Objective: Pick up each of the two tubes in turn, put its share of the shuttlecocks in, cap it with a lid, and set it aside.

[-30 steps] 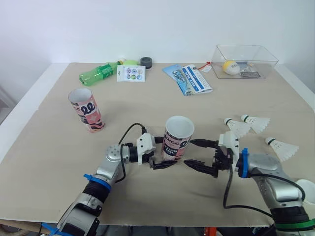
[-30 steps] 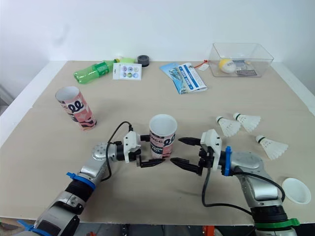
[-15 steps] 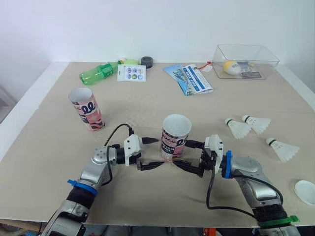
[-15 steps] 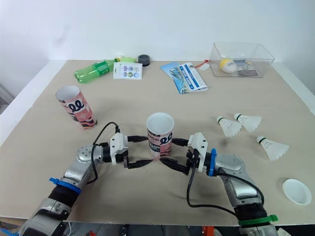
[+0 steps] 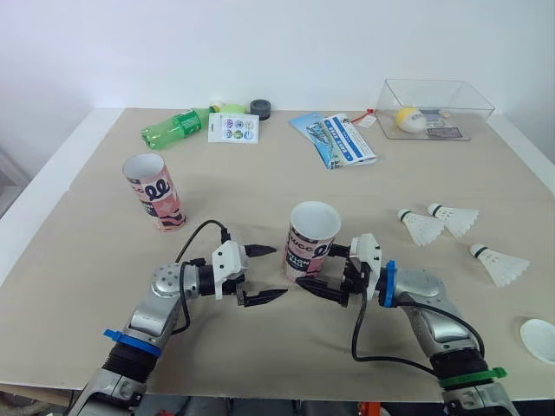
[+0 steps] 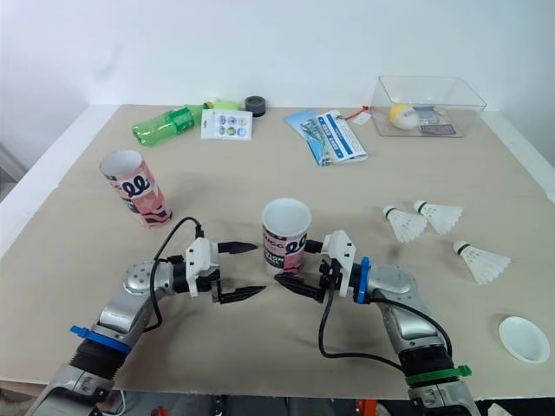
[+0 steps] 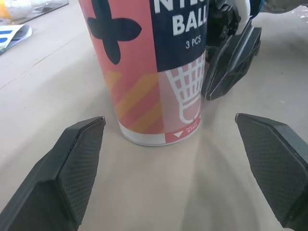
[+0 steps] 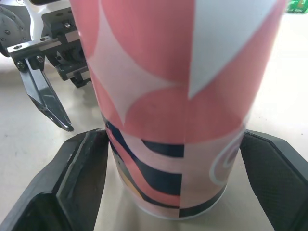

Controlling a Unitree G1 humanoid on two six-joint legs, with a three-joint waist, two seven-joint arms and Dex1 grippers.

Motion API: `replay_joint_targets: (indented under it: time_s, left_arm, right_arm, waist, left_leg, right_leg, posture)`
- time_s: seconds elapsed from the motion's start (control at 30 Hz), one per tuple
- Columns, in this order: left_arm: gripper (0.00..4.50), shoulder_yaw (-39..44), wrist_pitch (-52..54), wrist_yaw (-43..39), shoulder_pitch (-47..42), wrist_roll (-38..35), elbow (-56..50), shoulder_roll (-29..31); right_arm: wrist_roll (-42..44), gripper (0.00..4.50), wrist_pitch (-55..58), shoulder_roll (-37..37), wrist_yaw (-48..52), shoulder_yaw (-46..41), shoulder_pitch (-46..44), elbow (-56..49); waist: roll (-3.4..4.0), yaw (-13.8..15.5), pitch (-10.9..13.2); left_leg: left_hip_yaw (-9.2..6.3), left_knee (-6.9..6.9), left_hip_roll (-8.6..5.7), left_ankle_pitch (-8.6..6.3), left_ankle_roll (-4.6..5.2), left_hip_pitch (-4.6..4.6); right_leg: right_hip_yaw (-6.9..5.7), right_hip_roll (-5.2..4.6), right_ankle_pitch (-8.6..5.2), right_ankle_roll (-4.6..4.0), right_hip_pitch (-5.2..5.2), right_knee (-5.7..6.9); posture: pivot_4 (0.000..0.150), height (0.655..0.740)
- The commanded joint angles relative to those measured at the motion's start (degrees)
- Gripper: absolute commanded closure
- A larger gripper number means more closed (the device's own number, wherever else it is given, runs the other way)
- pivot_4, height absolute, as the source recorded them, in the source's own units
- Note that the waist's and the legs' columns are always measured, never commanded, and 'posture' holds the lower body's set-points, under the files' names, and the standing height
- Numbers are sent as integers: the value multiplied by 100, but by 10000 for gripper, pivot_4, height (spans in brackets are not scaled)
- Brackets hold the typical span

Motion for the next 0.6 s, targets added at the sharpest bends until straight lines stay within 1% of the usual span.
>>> replay_joint_targets:
  time_s: [0.03,0.27,0.6]
  left_arm:
    - [0,143,231,72,94,-247,-340,44]
    - [0,106,462,80,158,-307,-501,116]
    - [0,72,444,87,194,-274,-513,146]
  right_arm:
    - [27,112,-185,73,129,64,-169,54]
    - [-87,112,-459,230,318,266,-400,457]
    - [-184,112,-673,476,452,439,-728,854]
  waist:
    - [0,1,0]
    - [0,3,0]
    - [0,0,0]
  left_leg:
    - [0,0,0,0,0,0]
    - [0,0,0,0,0,0]
    - [2,1,6,1,-1,3]
  right_leg:
    - [0,0,0,0,0,0]
    - [0,0,1,0,0,0]
    - [-1,4,8,-8,0,0]
  posture:
    - [1500,7400]
    - [1500,7400]
    - [1500,7400]
